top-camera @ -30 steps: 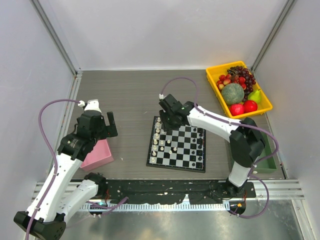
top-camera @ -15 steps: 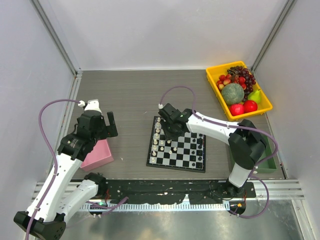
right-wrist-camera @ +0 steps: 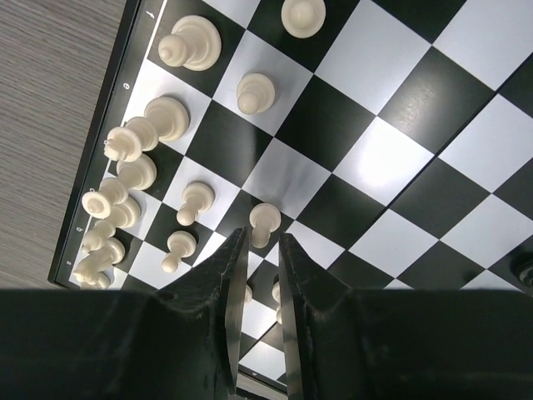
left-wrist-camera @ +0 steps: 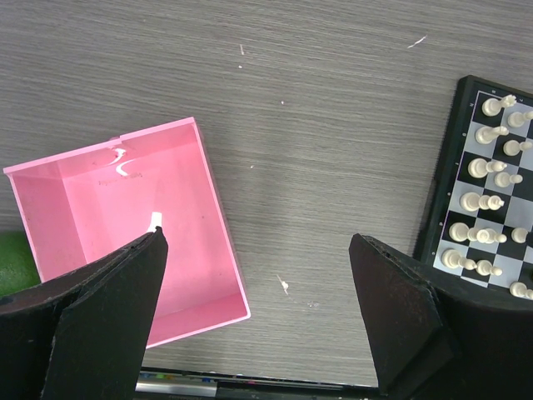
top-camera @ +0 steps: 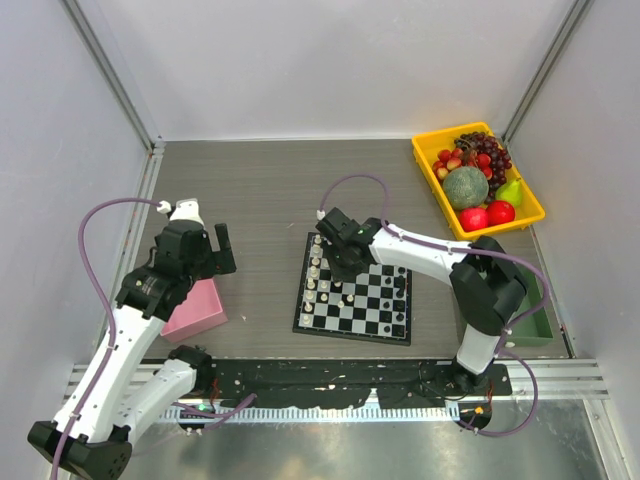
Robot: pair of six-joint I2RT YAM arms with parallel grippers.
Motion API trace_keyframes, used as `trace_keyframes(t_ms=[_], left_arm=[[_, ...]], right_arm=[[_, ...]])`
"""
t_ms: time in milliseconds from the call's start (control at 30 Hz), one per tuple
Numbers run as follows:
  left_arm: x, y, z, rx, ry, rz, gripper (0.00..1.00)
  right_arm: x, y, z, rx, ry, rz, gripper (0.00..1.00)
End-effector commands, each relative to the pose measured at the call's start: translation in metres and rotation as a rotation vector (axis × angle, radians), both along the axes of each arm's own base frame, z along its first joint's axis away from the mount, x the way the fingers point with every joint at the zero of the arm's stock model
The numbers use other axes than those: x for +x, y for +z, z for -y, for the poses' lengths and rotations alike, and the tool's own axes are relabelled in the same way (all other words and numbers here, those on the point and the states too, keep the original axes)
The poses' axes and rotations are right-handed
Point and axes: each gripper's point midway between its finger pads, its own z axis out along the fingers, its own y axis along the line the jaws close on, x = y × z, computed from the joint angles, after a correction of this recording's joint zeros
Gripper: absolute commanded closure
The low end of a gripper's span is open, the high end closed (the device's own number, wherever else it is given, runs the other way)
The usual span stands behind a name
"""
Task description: Set up the chess pieces on the board
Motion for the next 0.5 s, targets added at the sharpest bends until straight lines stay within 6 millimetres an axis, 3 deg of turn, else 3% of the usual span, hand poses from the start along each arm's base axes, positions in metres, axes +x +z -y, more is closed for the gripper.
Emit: trace_keyframes(t_ms=[0,467], left_arm=[[0.008,0.009,0.002,-0.013,0.0,0.043,0.01],[0.006,0.008,-0.001,-0.003,0.006,0.041,0.01]], right_arm=[[0.002,0.003,-0.011,0.037,0.004,0.001,0.74],[0.014,0.021,-0.022,0.067,0.008,0.048,0.86]])
